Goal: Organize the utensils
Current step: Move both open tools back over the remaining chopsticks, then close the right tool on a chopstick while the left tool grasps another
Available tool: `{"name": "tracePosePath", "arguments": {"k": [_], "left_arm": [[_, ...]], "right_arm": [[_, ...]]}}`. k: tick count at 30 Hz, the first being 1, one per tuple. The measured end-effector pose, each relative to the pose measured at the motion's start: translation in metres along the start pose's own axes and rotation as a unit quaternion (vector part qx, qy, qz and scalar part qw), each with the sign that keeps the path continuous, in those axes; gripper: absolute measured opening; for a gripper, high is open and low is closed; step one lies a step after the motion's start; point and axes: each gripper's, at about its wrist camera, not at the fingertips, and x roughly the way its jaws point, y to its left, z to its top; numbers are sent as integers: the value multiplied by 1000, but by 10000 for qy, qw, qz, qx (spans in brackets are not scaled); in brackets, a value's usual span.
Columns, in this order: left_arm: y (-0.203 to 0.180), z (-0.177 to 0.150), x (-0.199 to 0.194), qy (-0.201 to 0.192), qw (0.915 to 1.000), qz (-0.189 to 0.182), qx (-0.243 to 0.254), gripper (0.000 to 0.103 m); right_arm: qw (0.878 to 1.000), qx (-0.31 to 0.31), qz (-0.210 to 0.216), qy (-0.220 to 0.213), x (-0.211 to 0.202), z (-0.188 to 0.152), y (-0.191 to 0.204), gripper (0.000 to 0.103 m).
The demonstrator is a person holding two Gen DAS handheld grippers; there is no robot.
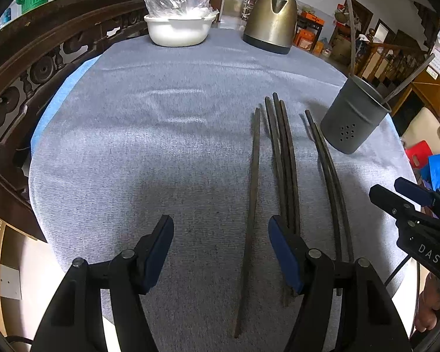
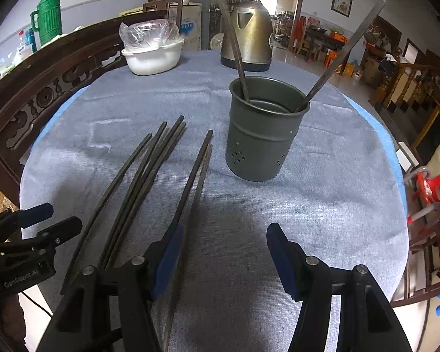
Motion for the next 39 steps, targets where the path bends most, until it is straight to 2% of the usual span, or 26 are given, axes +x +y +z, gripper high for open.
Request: {"name": "tracePosePath", "arguments": {"k": [11, 16, 17, 19, 22, 24, 27, 32, 35, 37, 39], "left_arm": [[0, 5, 10, 94, 9999, -23, -27, 68], [3, 8, 15, 127, 9999, -13, -8, 68], [5, 8, 17, 139, 9999, -15, -20, 68], [9, 8, 20, 191, 9998, -23, -56, 68], [12, 7, 22, 201, 9997, -85, -65, 68], [12, 7, 21, 198, 9997, -125, -27, 68], [14, 7, 20, 156, 9995, -289, -37, 68], [17, 11, 22, 175, 9990, -407, -95, 68], [16, 13, 23, 175, 9984, -532, -121, 68], [14, 15, 22, 156, 9982, -566, -84, 67], [12, 16, 23, 141, 9982, -582, -79, 62]], "right_arm": [[9998, 87, 21, 152, 13, 2, -5, 64], [9992, 247, 253, 207, 20, 5, -10, 63], [9986, 328, 351, 200, 21, 6, -13, 62], [9968, 504, 571, 257, 26, 7, -18, 45], [9925, 772, 854, 403, 36, 6, -25, 37], [9899, 899, 1009, 431, 41, 6, -26, 36], [9880, 972, 1108, 453, 46, 8, -25, 28], [9838, 1101, 1304, 554, 54, 10, -21, 28], [9831, 1096, 1317, 651, 61, 9, -16, 28], [9835, 1087, 1287, 658, 62, 9, -14, 23], [9840, 1071, 1257, 662, 63, 11, -13, 21]]}}
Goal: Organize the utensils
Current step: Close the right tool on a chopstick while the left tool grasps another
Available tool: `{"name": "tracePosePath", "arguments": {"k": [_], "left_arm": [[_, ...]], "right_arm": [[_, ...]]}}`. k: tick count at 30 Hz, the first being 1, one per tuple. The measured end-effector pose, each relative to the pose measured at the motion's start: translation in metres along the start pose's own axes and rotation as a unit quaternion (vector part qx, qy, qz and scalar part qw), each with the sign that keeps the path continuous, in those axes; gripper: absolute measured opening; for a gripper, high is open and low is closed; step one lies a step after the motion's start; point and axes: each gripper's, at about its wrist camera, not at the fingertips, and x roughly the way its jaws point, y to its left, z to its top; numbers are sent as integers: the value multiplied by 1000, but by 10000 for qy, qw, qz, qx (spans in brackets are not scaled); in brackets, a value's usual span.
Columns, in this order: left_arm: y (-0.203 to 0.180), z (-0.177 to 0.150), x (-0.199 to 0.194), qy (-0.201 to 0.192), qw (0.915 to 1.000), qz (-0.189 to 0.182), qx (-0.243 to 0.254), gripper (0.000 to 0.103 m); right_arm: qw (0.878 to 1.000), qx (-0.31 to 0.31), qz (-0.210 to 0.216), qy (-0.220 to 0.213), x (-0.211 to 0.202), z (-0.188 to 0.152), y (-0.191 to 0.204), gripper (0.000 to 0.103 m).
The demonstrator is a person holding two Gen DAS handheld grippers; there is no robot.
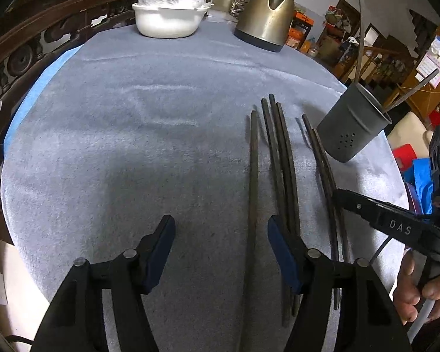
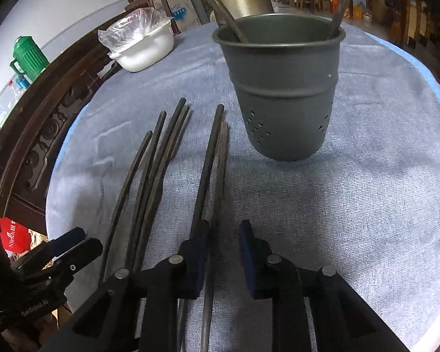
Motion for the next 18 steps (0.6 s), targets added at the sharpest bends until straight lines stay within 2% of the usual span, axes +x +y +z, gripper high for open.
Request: {"name": "tracePosePath", "arguments": {"k": [8, 10, 13, 18], "left_arm": [[-3, 10, 10, 9, 10000, 40, 10, 41], [-4, 12, 12, 11, 10000, 62, 25, 36], [-4, 15, 14, 79, 9999, -75, -24, 35], [-11, 17, 18, 90, 9999, -55, 111, 36]], "right_arm": [[9998, 60, -165, 42, -3, -1, -8, 15], [9997, 20, -230, 81, -6, -3, -10, 10], [9996, 6, -224, 146, -9, -5, -12, 10], [9994, -37, -277, 182, -14, -11, -13, 10]]}}
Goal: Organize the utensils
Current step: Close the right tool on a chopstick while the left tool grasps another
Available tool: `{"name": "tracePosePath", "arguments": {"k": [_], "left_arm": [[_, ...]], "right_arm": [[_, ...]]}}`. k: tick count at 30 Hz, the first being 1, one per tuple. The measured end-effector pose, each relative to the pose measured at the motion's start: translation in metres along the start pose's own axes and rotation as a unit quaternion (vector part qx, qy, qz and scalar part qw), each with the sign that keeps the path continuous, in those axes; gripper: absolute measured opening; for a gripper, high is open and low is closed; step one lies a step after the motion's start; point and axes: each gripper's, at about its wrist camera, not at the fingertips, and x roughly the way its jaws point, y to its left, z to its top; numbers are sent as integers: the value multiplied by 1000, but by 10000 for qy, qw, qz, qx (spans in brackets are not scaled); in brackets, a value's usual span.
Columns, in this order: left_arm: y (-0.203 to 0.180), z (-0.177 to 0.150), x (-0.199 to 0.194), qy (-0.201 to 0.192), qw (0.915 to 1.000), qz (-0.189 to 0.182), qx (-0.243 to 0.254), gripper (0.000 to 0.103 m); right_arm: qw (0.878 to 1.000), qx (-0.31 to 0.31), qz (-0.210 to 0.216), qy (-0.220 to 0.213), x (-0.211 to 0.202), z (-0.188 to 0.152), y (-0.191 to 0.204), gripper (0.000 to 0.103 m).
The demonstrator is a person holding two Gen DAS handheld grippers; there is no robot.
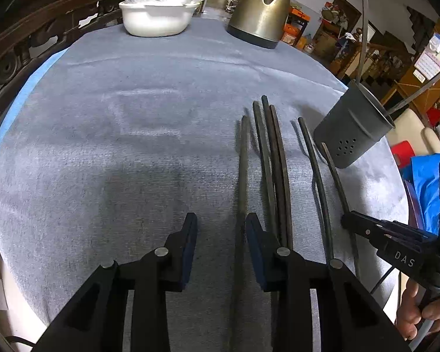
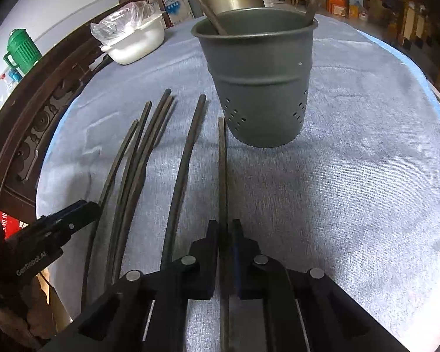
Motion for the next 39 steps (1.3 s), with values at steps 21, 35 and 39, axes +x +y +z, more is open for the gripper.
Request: {"name": "tracePosePath", "arguments": {"k": [21, 35, 39], "left_arm": [[23, -18, -15, 358, 9989, -153, -260, 6], [26, 24, 5, 530, 9979, -166, -338, 23], [24, 31, 11, 607, 9973, -180, -377, 23]], "right_arm": [[9989, 114, 325, 308, -3, 2, -3, 13], [9999, -16, -132, 62, 16, 41, 9, 14], [9998, 64, -183, 58, 20, 40, 9, 14]]}}
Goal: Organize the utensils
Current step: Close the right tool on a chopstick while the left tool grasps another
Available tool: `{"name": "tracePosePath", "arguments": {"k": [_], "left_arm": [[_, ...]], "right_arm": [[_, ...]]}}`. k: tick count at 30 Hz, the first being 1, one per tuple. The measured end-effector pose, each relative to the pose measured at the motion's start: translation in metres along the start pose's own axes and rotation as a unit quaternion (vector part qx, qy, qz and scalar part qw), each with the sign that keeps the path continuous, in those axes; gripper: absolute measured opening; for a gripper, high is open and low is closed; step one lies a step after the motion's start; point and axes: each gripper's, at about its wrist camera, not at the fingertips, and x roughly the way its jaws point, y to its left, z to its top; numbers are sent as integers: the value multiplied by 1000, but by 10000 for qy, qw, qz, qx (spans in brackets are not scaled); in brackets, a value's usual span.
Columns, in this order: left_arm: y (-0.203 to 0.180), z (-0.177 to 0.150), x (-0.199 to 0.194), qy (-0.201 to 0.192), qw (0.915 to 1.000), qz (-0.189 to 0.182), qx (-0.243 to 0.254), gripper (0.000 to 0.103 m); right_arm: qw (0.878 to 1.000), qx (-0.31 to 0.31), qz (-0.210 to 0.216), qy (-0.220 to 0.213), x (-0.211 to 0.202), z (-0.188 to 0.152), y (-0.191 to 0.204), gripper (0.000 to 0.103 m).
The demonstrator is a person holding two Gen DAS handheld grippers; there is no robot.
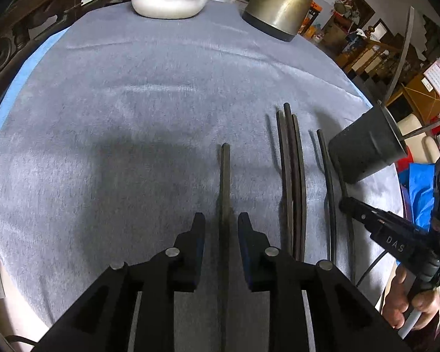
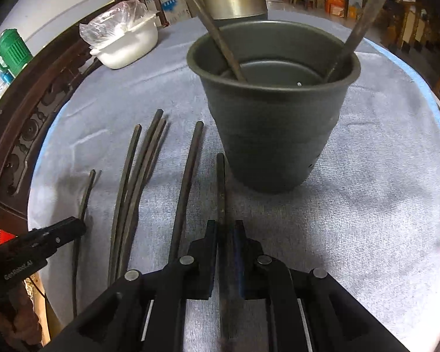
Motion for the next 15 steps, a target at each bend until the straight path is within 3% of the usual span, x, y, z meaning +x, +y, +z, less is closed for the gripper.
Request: {"name": "tracePosePath", "arguments": {"k": [9, 12, 15], "left_arm": [[-7, 15, 9, 49, 10000, 36, 58, 23], [-6, 16, 10, 36, 9999, 130, 52, 8], [-1, 14, 8, -7, 10000, 22, -72, 7]], "right_arm": [[10000, -9, 28, -90, 1, 3, 2, 7], [9997, 59, 178, -158, -4, 1, -3, 7], [9987, 9, 370, -340, -17, -1, -3, 7]]}}
